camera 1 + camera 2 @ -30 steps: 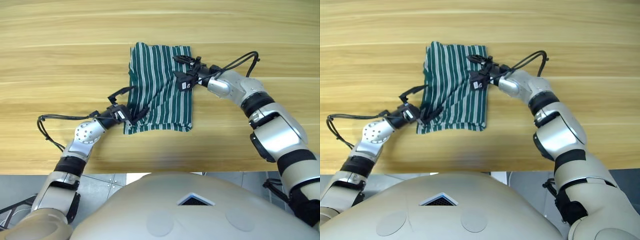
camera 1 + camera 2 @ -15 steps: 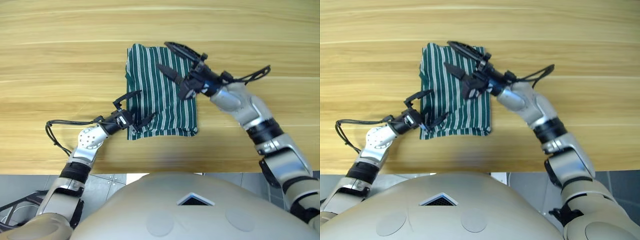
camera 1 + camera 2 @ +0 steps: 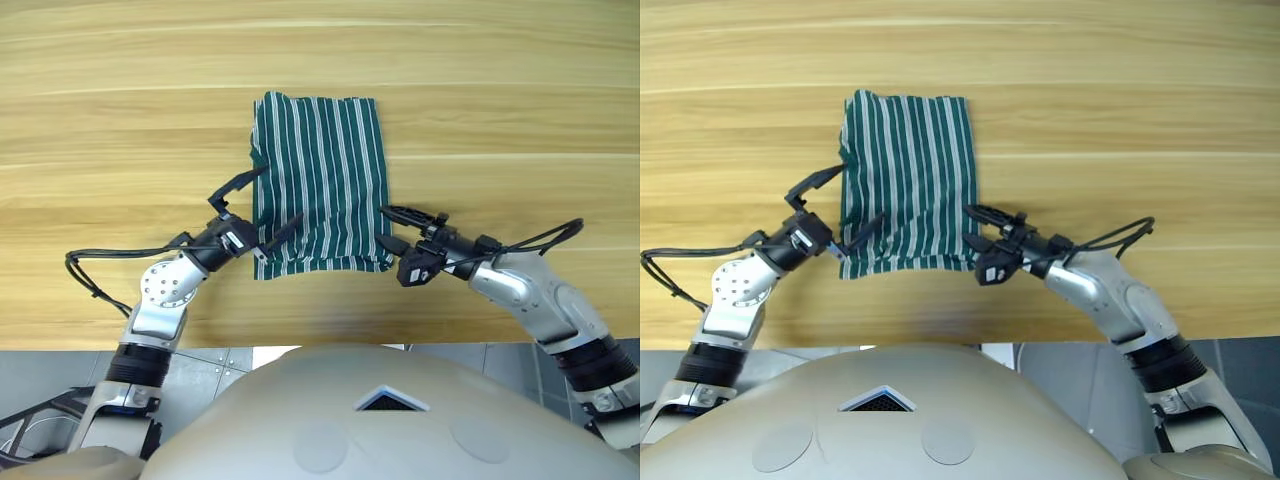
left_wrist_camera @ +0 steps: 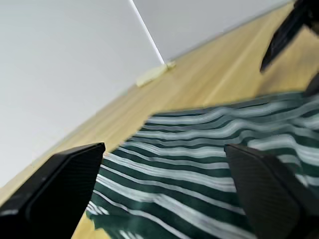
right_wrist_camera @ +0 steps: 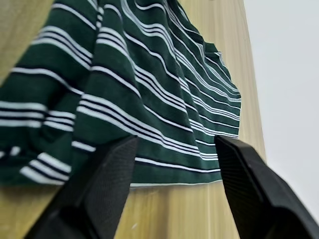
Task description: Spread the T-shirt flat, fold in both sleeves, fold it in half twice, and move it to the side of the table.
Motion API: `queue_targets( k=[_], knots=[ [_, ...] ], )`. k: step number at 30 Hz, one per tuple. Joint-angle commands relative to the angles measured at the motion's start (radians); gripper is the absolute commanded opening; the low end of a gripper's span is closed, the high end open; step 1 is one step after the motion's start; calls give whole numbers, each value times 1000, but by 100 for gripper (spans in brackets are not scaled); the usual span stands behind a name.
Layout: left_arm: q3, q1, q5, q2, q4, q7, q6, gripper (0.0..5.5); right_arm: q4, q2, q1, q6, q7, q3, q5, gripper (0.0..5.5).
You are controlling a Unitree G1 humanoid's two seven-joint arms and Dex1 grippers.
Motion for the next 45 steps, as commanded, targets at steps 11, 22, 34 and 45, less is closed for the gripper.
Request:
queue_targets(
  k=[11,22,34,45],
  knots=[
    [18,58,213,63,-21,61,132,445,-4,-42,26,9,99,-11,-41,285],
    [11,73,213,84,-25,54,152,445,37,-140,39,-6,109,-67,-97,285],
    [-25,39,186,62,2,45,140,445,-107,1,-56,-18,92,-79,8,285],
    [-65,-19,185,32,32,49,143,445,24,41,-95,-105,127,127,-217,285]
  ],
)
